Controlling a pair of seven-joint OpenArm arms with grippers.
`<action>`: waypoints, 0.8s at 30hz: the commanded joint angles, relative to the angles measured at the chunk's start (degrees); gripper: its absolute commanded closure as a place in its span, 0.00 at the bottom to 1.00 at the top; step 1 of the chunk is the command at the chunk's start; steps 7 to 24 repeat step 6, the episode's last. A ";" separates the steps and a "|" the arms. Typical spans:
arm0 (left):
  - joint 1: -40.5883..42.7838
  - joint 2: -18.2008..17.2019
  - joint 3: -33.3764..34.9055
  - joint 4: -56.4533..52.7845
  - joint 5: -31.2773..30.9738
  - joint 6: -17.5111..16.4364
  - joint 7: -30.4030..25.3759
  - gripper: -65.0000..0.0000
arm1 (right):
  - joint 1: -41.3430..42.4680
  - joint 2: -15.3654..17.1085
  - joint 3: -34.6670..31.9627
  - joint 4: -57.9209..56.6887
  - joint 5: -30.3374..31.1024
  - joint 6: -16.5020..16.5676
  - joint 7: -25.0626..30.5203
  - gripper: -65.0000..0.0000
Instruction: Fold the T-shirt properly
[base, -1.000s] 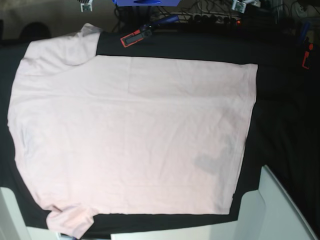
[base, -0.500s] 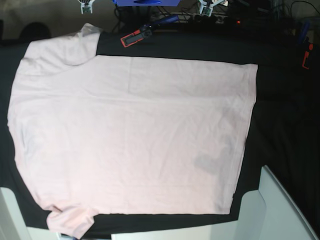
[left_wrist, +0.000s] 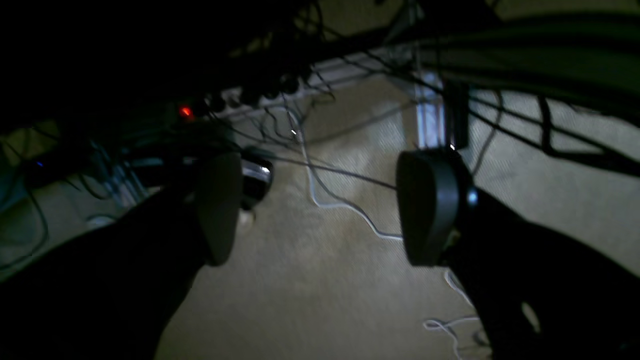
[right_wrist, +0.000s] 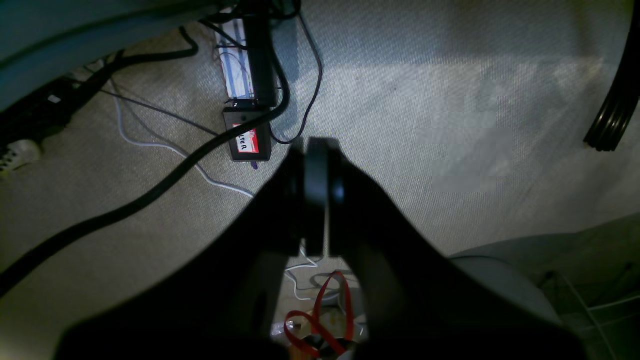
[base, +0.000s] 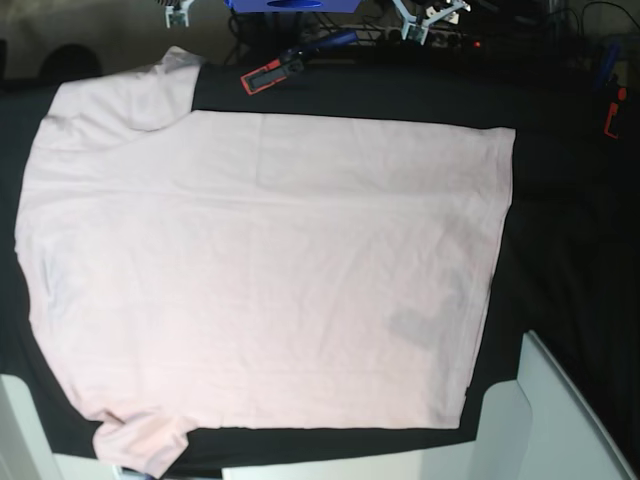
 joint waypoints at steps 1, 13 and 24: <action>0.17 0.17 0.02 0.04 -0.04 -0.22 -0.55 0.28 | -0.45 -0.07 0.25 -0.17 -0.01 -0.17 0.28 1.00; 0.08 0.26 0.02 0.13 -0.04 -0.22 -0.55 0.28 | -0.45 -0.07 0.25 -0.17 -0.01 -0.17 0.28 1.00; 0.08 0.26 0.02 0.13 -0.04 -0.22 -0.55 0.28 | -0.45 -0.07 0.25 -0.17 -0.01 -0.17 0.28 1.00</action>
